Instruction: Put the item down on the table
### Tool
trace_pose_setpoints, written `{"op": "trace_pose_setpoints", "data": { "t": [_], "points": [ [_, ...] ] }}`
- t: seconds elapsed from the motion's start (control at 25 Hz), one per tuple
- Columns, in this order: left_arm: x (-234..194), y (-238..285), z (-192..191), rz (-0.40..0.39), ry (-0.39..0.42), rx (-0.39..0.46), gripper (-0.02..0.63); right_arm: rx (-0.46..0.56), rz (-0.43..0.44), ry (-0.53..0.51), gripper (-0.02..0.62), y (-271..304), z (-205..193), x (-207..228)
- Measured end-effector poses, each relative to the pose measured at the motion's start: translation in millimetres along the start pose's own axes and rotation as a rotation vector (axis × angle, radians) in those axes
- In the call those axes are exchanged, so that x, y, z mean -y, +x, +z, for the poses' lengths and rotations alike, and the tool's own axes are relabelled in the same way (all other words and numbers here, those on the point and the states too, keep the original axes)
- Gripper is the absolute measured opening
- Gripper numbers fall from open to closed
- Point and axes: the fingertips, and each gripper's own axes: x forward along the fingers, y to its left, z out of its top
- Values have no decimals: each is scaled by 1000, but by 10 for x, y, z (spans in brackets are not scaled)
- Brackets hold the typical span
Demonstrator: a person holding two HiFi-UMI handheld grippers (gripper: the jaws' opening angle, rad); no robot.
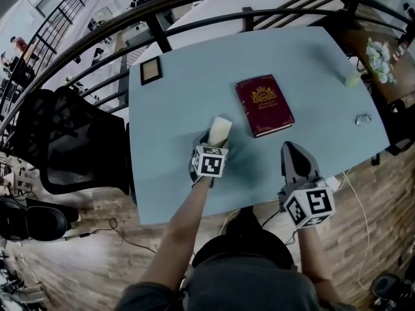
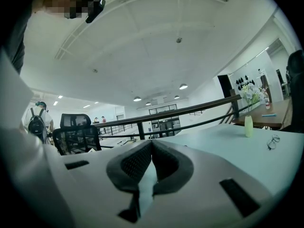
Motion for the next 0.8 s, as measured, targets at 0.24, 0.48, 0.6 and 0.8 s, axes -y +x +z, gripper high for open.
{"op": "trace_pose_setpoints", "data": {
  "t": [0.24, 0.48, 0.6, 0.8],
  "points": [
    [-6, 12, 8, -19, -18, -28, 307, -3, 11, 4, 3, 4, -13, -11],
    [-24, 36, 10, -40, -48, -61, 307, -1, 22, 10, 3, 4, -18, -32],
    [-37, 25, 12, -39, -60, -69, 310, -3, 25, 10, 3, -3, -17, -34],
    [-12, -35, 51, -38, -47, -47, 321, -8, 28, 11, 3, -14, -19, -49]
  ]
}}
